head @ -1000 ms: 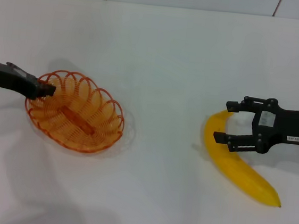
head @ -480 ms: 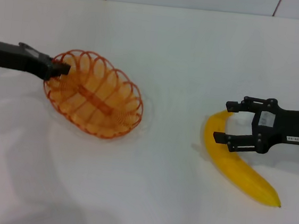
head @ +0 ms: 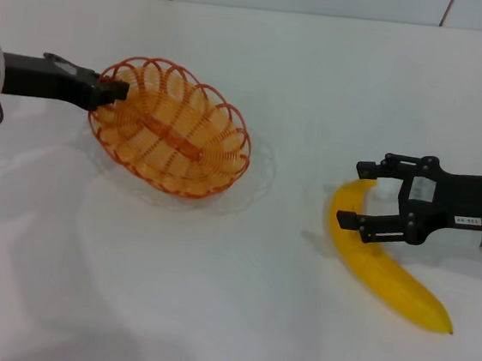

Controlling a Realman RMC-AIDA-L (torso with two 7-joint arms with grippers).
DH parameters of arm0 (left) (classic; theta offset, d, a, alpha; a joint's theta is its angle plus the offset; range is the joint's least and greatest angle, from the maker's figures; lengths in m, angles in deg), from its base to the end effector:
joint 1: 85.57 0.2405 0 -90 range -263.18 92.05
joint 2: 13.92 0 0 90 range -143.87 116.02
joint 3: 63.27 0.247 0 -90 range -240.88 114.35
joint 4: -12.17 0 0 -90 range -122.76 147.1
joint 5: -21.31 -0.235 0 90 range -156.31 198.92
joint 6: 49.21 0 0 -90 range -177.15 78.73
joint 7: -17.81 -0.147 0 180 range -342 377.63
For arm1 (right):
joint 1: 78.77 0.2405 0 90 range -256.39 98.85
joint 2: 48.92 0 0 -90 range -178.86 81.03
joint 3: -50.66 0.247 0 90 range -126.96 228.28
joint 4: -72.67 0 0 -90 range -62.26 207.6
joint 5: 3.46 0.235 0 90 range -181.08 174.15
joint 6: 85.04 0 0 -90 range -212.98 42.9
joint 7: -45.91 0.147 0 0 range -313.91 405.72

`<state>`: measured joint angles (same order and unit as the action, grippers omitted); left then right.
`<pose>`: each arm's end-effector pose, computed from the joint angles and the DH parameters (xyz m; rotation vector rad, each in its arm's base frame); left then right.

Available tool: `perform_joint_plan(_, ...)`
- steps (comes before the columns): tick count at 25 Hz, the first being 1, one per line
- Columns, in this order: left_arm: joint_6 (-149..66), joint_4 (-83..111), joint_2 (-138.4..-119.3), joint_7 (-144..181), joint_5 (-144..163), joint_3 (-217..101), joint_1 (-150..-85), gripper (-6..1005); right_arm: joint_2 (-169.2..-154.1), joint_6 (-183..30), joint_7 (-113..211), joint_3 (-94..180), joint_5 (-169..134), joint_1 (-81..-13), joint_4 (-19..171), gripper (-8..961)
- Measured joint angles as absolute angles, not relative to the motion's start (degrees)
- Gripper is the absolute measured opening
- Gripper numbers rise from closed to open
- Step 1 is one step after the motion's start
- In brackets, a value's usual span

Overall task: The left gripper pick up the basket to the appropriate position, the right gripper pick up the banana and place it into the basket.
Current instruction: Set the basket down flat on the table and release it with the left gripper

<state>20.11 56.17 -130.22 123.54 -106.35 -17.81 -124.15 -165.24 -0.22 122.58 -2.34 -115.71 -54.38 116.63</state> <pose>-0.2562 0.4286 0.0315 -2.4923 -0.8771 -0.2577 0.2901 0.3372 0.0091 -2.7916 0.4658 0.4285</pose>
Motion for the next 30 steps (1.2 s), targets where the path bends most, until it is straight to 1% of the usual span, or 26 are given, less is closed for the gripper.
perform_joint_plan(30, 11.87, 43.43, -130.30, 117.17, -95.17, -18.25, -122.83, 89, -165.37, -0.22, 122.52, -2.34, -117.82, -52.94, 115.82, 827)
